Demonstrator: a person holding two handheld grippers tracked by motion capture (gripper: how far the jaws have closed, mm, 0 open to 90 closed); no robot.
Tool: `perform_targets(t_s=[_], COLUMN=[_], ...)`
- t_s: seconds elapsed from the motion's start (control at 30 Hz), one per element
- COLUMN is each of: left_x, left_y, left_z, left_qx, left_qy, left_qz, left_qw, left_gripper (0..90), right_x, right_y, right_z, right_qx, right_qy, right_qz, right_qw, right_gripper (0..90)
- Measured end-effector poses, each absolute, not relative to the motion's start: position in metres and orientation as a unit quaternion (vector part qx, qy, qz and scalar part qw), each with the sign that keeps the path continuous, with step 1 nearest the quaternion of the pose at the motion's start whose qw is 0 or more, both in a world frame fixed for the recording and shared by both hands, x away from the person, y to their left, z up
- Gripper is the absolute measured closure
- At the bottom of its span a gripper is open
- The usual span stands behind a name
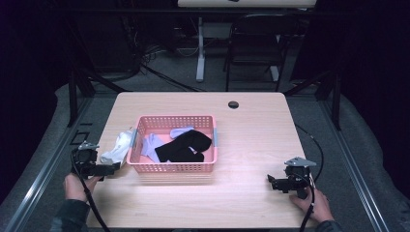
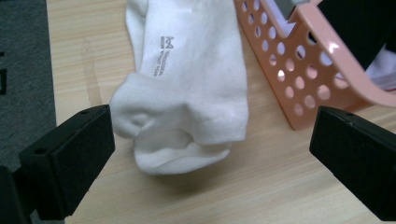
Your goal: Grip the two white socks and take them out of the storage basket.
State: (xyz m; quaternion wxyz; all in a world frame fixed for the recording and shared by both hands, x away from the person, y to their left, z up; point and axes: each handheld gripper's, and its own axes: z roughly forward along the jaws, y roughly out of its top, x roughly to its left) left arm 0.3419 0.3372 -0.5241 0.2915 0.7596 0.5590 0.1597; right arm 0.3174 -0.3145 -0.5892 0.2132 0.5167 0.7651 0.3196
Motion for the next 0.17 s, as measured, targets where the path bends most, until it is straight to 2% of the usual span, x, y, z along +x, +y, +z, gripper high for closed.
perform_targets(t_s=[0.17], left_x=[0.3424], left_y=[0.3405], left_z=[-0.5262], left_qx=[0.761], left_qy=[0.561], left_qz=[0.153], left_qw=[0.288], left_gripper=[0.0], right_x=[0.3176], right_y=[-0.3146], right_z=[-0.5892], right_qx=[0.516], right_qy=[0.765], right_qz=[0.320], right_qw=[0.213], right_gripper=[0.0])
